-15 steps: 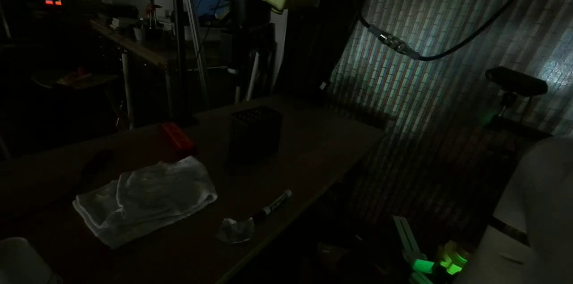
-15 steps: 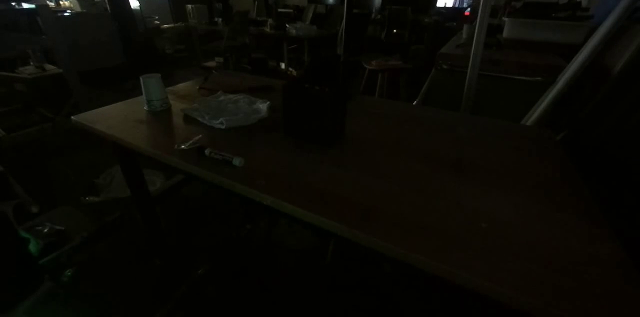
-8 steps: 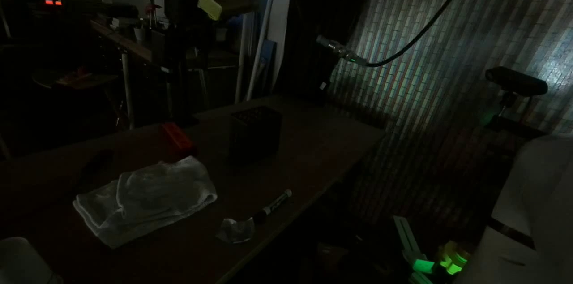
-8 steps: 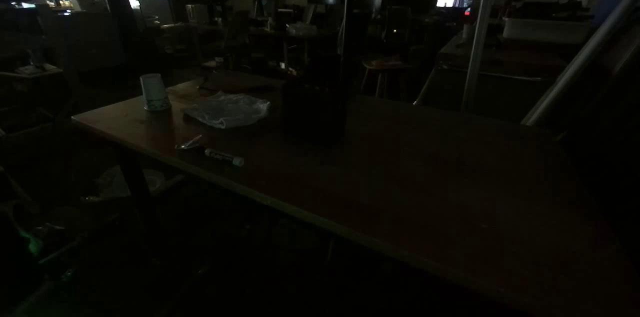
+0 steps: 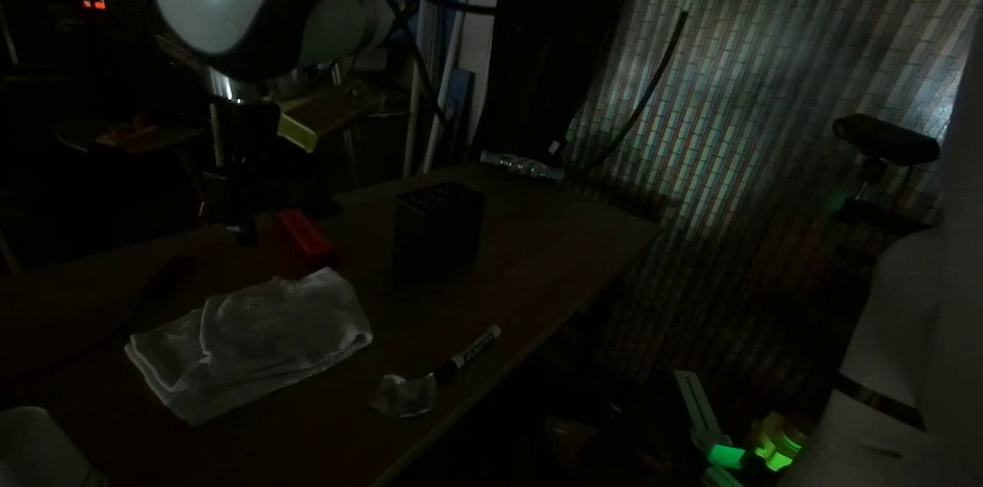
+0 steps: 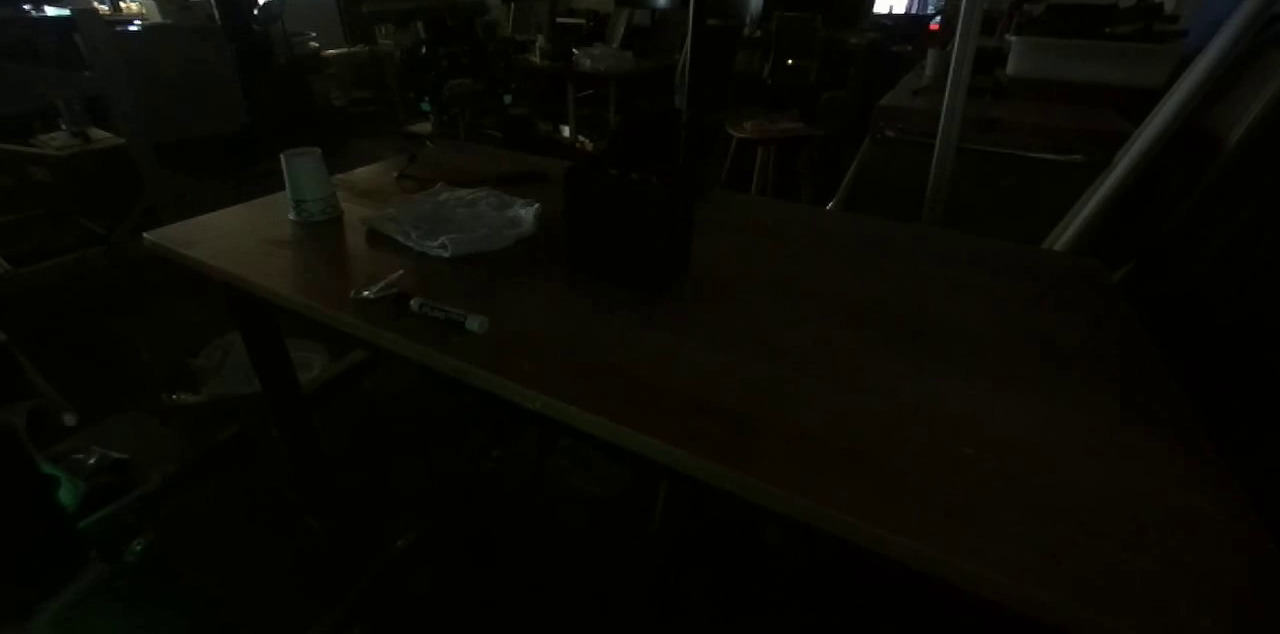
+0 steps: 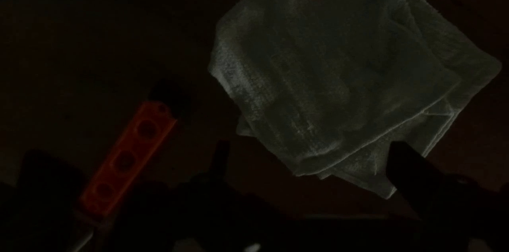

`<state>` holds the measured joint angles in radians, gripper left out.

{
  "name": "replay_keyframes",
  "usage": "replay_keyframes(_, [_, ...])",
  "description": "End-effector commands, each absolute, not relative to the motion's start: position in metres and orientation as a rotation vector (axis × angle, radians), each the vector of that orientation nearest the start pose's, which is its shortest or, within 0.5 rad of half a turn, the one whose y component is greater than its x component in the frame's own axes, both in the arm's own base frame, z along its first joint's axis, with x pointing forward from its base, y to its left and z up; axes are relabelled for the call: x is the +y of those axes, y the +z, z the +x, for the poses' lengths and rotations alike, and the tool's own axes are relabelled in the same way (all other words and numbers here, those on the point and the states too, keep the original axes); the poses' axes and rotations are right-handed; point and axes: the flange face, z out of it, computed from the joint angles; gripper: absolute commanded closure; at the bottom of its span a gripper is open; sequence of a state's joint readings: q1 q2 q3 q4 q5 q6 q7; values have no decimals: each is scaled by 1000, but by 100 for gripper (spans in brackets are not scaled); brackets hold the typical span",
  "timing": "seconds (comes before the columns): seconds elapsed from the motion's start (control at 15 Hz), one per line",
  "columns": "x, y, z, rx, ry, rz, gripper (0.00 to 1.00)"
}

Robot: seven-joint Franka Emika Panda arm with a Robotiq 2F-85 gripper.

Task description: Put the white cloth inside the black object

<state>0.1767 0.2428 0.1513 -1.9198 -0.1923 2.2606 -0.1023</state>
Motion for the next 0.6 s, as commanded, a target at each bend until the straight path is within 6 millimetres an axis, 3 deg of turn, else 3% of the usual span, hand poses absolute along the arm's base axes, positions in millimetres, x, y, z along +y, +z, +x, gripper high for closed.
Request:
replay_keyframes(0.0, [213,331,594,-926,-161,-3103,0])
replay_keyframes(0.27, [224,272,594,-950,-96,-3086,0])
replay_keyframes(0.53, [222,227,594,-937,-44,-3069,0])
